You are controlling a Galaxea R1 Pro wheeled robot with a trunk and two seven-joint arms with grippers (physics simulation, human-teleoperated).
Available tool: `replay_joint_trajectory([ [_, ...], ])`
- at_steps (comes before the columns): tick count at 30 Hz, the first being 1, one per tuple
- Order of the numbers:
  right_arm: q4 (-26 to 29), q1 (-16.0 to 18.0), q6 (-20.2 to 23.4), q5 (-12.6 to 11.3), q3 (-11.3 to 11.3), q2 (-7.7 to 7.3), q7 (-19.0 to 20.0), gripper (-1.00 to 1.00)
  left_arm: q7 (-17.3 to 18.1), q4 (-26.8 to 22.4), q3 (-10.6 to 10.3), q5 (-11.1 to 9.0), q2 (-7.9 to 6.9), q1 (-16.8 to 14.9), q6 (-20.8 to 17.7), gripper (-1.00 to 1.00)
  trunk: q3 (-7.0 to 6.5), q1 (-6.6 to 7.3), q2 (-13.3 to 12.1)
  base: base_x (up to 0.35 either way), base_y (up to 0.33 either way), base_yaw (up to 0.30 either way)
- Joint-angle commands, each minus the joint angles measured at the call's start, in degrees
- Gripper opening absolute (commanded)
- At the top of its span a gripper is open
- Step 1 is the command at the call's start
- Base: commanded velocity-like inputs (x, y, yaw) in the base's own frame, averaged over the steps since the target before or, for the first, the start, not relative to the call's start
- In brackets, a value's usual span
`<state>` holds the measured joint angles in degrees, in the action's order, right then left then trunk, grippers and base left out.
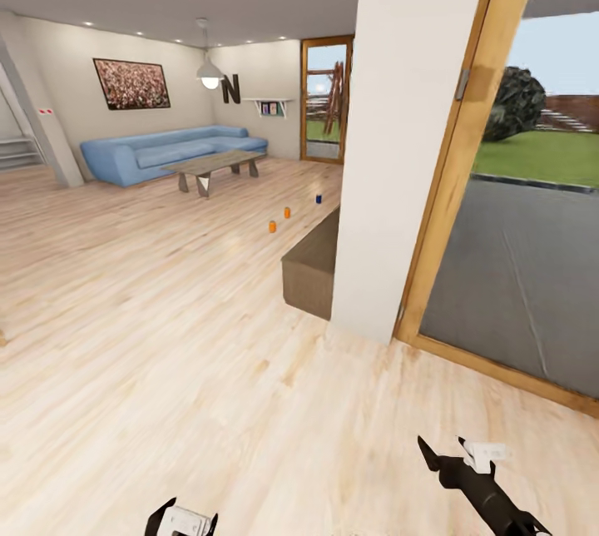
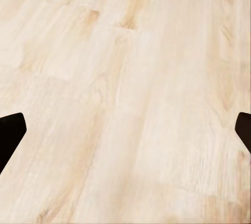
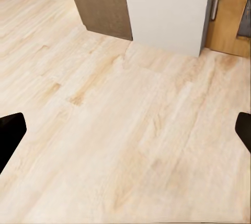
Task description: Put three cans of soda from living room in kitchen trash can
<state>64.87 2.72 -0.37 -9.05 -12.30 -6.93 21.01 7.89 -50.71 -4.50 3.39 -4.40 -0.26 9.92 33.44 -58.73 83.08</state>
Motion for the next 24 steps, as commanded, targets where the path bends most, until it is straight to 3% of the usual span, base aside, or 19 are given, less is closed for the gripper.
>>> replay_joint_trajectory([
  [1, 0.0, 0.0, 0.0, 0.0, 0.0, 0.00, 0.0, 1.00, 0.0, 0.0, 0.0, 0.0, 0.00, 0.0, 0.0, 1.00, 0.04, 0.00, 0.0, 0.000, -0.287, -0.221],
  [12, -1.5, 0.0, 0.0, -0.1, -0.1, -0.09, 0.6, 1.00, 0.0, 0.0, 0.5, -0.4, -0.08, 0.0, 0.1, 1.00, 0.48, 0.00, 0.0, -0.006, -0.216, -0.221],
  [24, -1.8, 0.0, 0.0, -0.1, -0.1, -0.10, 0.7, 1.00, 0.2, 0.1, 0.2, -0.4, -0.12, 0.0, -0.4, 1.00, 0.95, 0.00, 0.0, -0.185, 0.200, -0.221],
])
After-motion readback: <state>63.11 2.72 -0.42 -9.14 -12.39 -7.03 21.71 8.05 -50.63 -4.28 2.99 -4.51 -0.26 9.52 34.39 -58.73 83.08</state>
